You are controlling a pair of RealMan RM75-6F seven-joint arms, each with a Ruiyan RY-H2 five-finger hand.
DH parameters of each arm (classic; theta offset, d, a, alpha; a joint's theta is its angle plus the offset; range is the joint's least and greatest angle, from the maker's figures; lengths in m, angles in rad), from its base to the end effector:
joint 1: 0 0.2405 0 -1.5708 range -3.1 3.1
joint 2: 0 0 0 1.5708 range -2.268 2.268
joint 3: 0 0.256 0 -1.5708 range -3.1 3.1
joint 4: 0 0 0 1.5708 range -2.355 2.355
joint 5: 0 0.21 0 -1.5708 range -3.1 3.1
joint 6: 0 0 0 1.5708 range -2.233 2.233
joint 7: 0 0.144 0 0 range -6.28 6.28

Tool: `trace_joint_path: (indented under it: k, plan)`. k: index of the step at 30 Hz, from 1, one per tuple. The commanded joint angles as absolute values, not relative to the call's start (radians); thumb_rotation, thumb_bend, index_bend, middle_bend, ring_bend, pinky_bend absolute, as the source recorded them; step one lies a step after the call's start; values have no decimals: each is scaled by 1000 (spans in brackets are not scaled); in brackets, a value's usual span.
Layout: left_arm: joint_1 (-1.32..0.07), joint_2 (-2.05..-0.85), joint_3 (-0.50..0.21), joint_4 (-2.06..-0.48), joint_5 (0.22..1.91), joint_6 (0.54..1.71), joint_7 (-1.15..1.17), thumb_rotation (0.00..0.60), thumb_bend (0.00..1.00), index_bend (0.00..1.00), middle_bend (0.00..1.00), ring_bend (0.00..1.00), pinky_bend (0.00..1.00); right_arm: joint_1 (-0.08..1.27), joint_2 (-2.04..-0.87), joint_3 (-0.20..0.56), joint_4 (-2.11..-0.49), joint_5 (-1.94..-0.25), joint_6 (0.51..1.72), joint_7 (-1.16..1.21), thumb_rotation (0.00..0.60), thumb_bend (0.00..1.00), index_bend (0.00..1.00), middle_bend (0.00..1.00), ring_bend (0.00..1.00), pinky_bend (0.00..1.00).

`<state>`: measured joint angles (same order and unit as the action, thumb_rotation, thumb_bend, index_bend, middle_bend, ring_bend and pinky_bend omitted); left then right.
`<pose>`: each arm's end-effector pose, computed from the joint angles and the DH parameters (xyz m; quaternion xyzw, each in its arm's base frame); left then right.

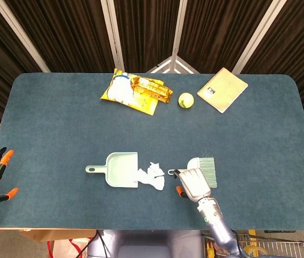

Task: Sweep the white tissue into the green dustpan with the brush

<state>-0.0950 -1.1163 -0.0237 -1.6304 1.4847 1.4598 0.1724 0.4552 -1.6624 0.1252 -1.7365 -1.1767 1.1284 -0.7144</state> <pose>-0.3113 0.1782 0.1522 -0.6313 -0.3544 -0.3277 0.6070 -0.1441 -0.2417 -0.0412 0.7382 -0.3904 0.3465 0.4273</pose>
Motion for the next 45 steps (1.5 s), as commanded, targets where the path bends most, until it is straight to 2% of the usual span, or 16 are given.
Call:
trace_joint_path:
  k: [1,13,17,40,42,45]
  plan:
    - [-95,-1117,-24,-1631,1485,1460,172,600,0,0,0,0,0,468,-1697,130,-1709,-1162,1139,-726,600,363,462,973,958,876]
    - [-97,-1119,-23,-1632,1483,1455,177,600,0,0,0,0,0,508,-1787,152,-1559,-1136,1150,-746,600,363,452,973,958,876]
    - [-97,-1120,-23,-1632,1484,1456,180,600,0,0,0,0,0,515,-1796,158,-1528,-1135,1153,-742,600,363,408,973,957,876]
    - [-99,-1127,-22,-1634,1490,1458,196,600,0,0,0,0,0,537,-1830,149,-1420,-1107,1140,-721,600,363,407,973,957,876]
    - [-99,-1127,-22,-1634,1488,1457,196,600,0,0,0,0,0,536,-1829,149,-1416,-1101,1139,-721,600,363,417,973,957,876]
    - [-99,-1126,-22,-1635,1488,1456,197,600,0,0,0,0,0,537,-1829,146,-1407,-1093,1134,-721,600,362,523,973,958,876]
